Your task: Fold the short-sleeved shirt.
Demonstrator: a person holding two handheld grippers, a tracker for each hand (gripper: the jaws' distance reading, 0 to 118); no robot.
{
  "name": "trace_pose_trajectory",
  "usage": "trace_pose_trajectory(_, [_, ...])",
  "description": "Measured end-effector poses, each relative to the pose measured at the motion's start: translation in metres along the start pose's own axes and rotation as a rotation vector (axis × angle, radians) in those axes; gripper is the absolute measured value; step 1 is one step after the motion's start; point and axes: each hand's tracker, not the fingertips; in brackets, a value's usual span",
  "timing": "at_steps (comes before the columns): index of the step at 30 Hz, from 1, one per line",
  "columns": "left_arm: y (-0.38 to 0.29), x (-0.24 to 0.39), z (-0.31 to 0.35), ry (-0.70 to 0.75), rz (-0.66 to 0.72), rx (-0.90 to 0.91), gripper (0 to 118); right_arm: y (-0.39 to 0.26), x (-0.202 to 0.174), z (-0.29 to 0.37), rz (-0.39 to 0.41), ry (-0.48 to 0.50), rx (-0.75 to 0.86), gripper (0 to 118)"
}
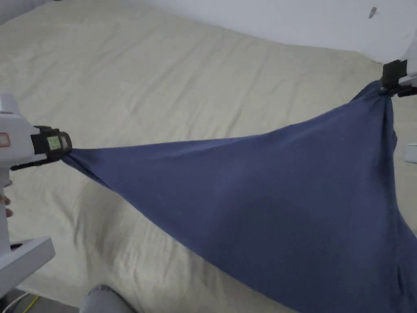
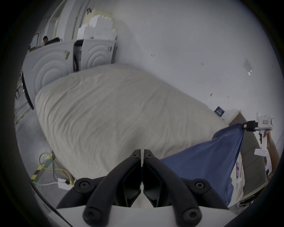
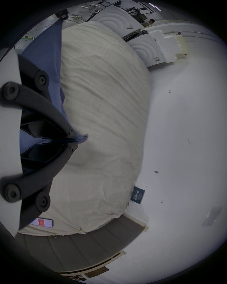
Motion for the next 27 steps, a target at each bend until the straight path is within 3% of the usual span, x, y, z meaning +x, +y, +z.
trace_pose_trajectory(7, [0.073, 0.047, 0.057, -0.058, -0.111, 0.214, 0, 0.002, 0.046, 0.148, -0.073, -0.043, 0.196, 2])
trace_pose_trajectory(12, [0.118, 0.075, 0.096, -0.028, -0.193, 0.347, 0, -0.008, 0.083, 0.247, -0.169, -0.054, 0.311, 2])
trace_pose_trajectory(17, [0.158, 0.107, 0.134, -0.004, -0.275, 0.458, 0, -0.019, 0.101, 0.323, -0.174, -0.089, 0.402, 2])
trace_pose_trajectory(22, [0.203, 0.149, 0.154, 0.015, -0.375, 0.537, 0, -0.006, 0.109, 0.367, -0.194, -0.137, 0.456, 2])
trace_pose_trajectory(27, [0.243, 0.195, 0.138, 0.079, -0.423, 0.532, 0, 0.027, 0.115, 0.369, -0.211, -0.213, 0.457, 2])
